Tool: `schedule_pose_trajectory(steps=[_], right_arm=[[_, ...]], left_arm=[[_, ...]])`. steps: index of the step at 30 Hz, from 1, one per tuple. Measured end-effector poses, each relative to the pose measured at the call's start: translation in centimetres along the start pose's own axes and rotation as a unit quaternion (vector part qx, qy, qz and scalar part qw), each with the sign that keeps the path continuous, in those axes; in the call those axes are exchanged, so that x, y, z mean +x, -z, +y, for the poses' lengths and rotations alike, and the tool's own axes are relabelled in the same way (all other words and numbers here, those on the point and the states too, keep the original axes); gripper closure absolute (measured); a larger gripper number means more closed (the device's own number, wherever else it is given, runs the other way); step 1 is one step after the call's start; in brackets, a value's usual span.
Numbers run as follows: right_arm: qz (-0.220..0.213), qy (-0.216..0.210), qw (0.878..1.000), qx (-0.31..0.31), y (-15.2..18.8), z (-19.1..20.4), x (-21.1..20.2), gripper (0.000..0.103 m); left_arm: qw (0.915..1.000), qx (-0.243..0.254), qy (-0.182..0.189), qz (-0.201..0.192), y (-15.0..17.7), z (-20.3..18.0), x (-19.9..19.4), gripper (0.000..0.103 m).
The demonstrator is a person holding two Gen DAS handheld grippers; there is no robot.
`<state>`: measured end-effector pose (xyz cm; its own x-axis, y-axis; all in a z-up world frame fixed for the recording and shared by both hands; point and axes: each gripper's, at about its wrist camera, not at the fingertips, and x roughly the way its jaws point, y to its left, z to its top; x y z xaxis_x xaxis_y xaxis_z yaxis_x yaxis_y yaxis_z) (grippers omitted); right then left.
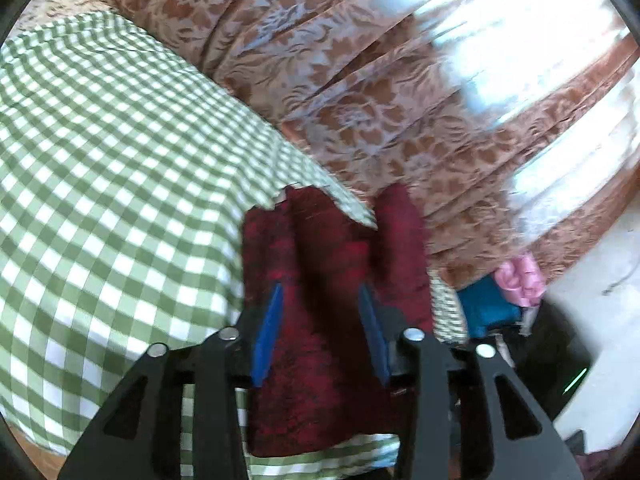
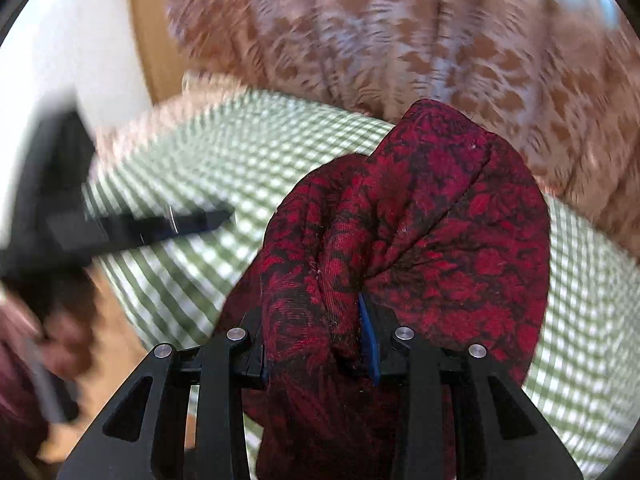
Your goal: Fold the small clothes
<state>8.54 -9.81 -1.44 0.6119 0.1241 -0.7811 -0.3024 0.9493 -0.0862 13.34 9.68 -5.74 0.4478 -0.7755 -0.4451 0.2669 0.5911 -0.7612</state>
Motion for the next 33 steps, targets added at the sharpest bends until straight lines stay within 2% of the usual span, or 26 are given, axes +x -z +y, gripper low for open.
schedule_pose_trajectory(steps=[3,6,8,12,13,14,16,17,18,19,23,25,26,29,32,33], right_arm=[[-0.001,0.042,0.996,-0.074,0.8,2.9,1.6,0.068],[-0.013,0.073,0.991,-0.114,1.7,4.3,1.7,0.068],[-0.018,0.077,0.99,-0.119,1.9,4.1,1.5,0.067],[-0.032,0.073,0.989,-0.121,2.2,3.8,0.7,0.066],[-0.035,0.072,0.989,-0.122,2.1,3.9,0.8,0.066],[-0.039,0.069,0.989,-0.123,2.3,4.0,0.5,0.064],[-0.05,0.066,0.989,-0.123,2.5,3.7,0.1,0.058],[-0.055,0.061,0.989,-0.122,2.5,3.5,-0.2,0.05],[-0.06,0.048,0.99,-0.122,2.5,3.3,-0.6,0.035],[-0.065,0.019,0.99,-0.123,2.5,2.9,-1.4,0.029],[-0.075,-0.109,0.988,-0.077,2.8,-0.4,-5.8,0.016],[-0.068,-0.195,0.978,-0.026,3.3,-3.5,-8.1,0.016],[-0.071,-0.217,0.974,-0.004,3.6,-4.9,-9.2,0.016],[-0.095,-0.205,0.973,0.055,4.5,-9.1,-11.4,0.017],[-0.091,-0.175,0.978,0.073,4.7,-10.6,-10.5,0.038],[-0.081,-0.162,0.981,0.071,4.5,-10.2,-9.5,0.041]], left_arm=[[0.9995,0.025,0.012,0.017,-0.8,-1.0,0.7,0.056],[0.9981,0.04,0.021,0.041,-1.8,-2.2,2.4,0.054],[0.9959,0.064,0.019,0.061,-2.5,-3.5,3.6,0.046],[0.9894,0.093,0.005,0.112,-3.3,-5.6,7.4,0.045],[0.9873,0.098,0.001,0.125,-3.3,-5.9,8.1,0.05],[0.9851,0.105,-0.002,0.136,-3.2,-6.3,8.7,0.069],[0.9815,0.129,-0.026,0.139,-3.0,-7.2,9.5,0.084],[0.9815,0.133,-0.026,0.136,-3.1,-7.5,9.5,0.086],[0.9813,0.134,-0.03,0.135,-3.2,-7.8,9.4,0.087],[0.9808,0.137,-0.035,0.134,-3.2,-8.0,9.3,0.087],[0.9784,0.145,-0.052,0.138,-4.0,-8.2,8.5,0.088],[0.977,0.151,-0.06,0.138,-4.2,-8.1,8.0,0.088],[0.9761,0.154,-0.065,0.139,-4.3,-8.0,7.8,0.088],[0.9744,0.157,-0.076,0.141,-4.5,-7.7,7.2,0.087],[0.9728,0.16,-0.085,0.144,-4.6,-7.5,6.9,0.087],[0.972,0.162,-0.09,0.144,-4.6,-7.5,6.8,0.087]])
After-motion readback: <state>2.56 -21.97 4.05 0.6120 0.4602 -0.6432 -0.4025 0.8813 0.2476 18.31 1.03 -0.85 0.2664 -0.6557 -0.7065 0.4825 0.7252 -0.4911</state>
